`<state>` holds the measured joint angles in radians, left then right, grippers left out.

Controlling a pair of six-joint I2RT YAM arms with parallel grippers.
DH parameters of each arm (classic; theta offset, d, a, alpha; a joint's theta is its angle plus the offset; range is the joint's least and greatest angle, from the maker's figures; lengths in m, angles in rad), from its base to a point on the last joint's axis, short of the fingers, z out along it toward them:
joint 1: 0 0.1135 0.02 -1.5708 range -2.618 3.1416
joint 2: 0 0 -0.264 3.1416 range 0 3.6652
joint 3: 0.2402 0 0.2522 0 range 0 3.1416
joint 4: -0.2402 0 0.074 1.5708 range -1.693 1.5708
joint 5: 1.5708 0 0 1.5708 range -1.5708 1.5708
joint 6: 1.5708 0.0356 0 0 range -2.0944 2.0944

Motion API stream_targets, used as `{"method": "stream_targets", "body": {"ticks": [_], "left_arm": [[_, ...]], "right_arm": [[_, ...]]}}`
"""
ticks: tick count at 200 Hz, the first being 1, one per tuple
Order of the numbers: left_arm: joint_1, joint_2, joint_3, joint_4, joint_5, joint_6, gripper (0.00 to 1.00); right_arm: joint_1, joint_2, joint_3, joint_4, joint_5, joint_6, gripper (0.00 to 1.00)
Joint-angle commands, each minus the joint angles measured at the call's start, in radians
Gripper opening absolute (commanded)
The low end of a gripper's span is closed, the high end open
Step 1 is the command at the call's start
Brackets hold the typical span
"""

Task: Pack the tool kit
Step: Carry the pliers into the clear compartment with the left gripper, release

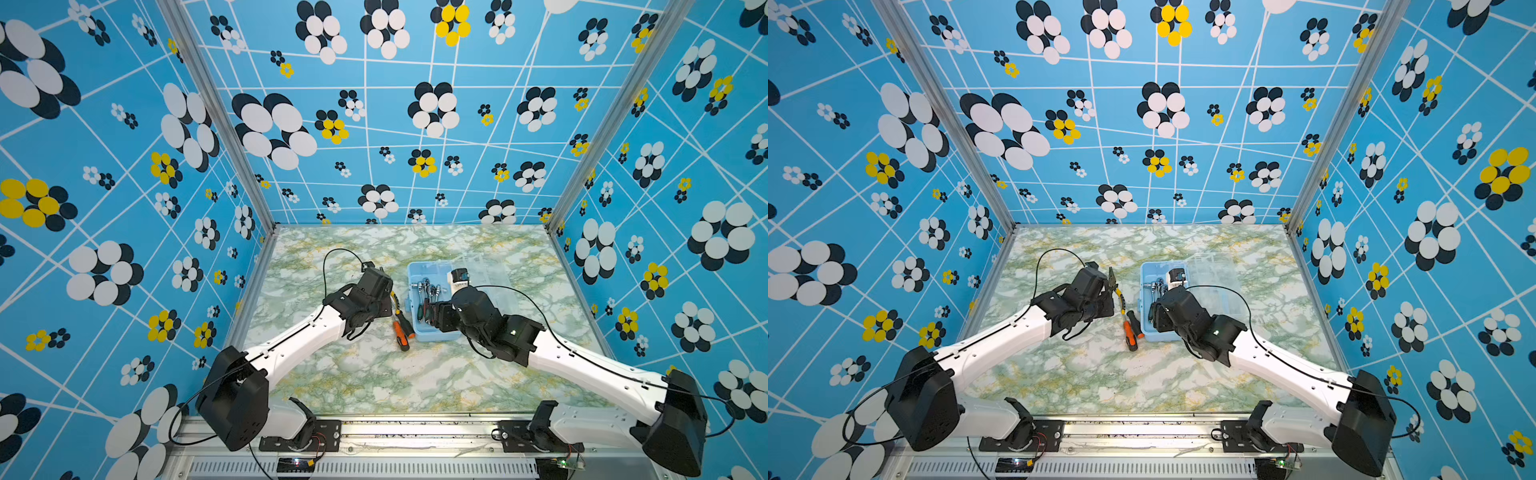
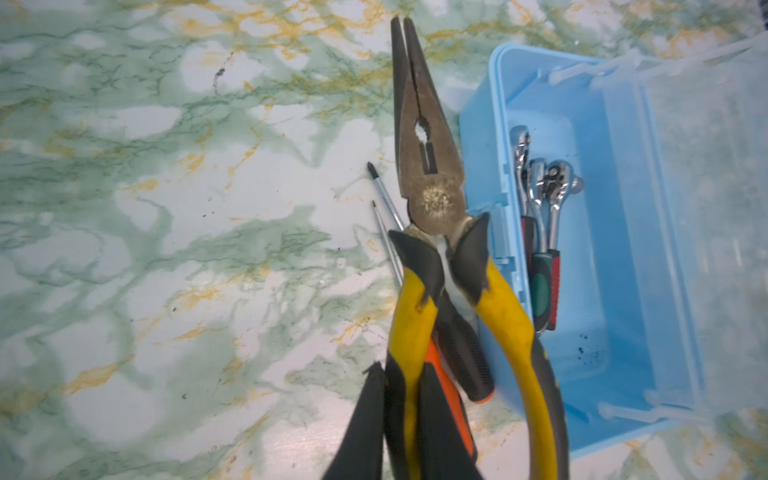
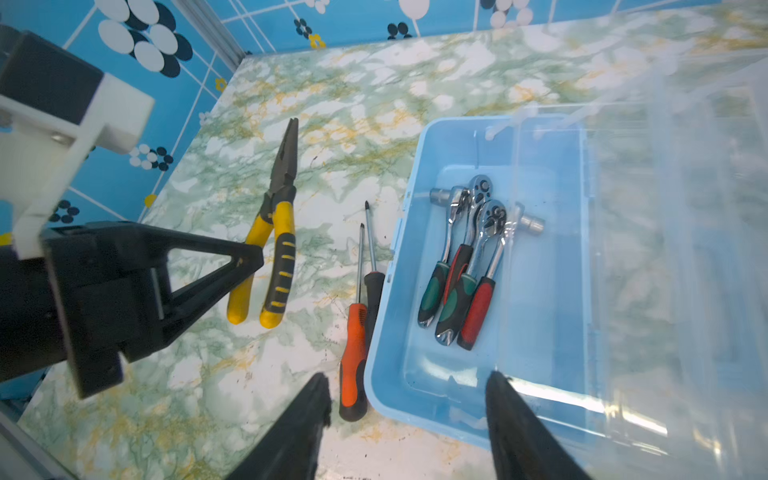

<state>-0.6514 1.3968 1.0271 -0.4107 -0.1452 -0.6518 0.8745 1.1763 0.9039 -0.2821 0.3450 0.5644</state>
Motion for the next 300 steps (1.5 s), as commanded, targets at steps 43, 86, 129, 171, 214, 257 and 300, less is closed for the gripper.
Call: {"method": "stream_targets", "body": {"ticks": [43, 86, 129, 171, 214, 257, 300], "left_arm": [[-0.105, 0.165, 0.251, 0.088, 0.044, -0.011, 0.0], [-0.162, 0.326, 0.44, 0.083, 0.082, -0.013, 0.0], [-0.215, 0.497, 0.634, 0.006, 0.061, 0.009, 0.0], [-0.22, 0.595, 0.673, -0.011, 0.07, -0.039, 0.0], [-0.226, 0.647, 0.684, -0.028, 0.067, -0.053, 0.0], [-0.226, 0.715, 0.74, -0.063, 0.086, -0.044, 0.0], [-0.226, 0.765, 0.787, -0.095, 0.114, -0.042, 0.06]], "right_arm": [[-0.1, -0.16, -0.046, -0.09, 0.084, -0.018, 0.62], [-0.138, -0.246, -0.079, -0.129, 0.106, -0.021, 0.62], [-0.16, -0.29, -0.104, -0.15, 0.113, -0.021, 0.63], [-0.17, -0.304, -0.129, -0.148, 0.108, -0.018, 0.63], [-0.174, -0.297, -0.145, -0.13, 0.096, -0.019, 0.63], [-0.176, -0.282, -0.149, -0.116, 0.085, -0.017, 0.65], [-0.175, -0.267, -0.146, -0.108, 0.069, -0.017, 0.67]]}}
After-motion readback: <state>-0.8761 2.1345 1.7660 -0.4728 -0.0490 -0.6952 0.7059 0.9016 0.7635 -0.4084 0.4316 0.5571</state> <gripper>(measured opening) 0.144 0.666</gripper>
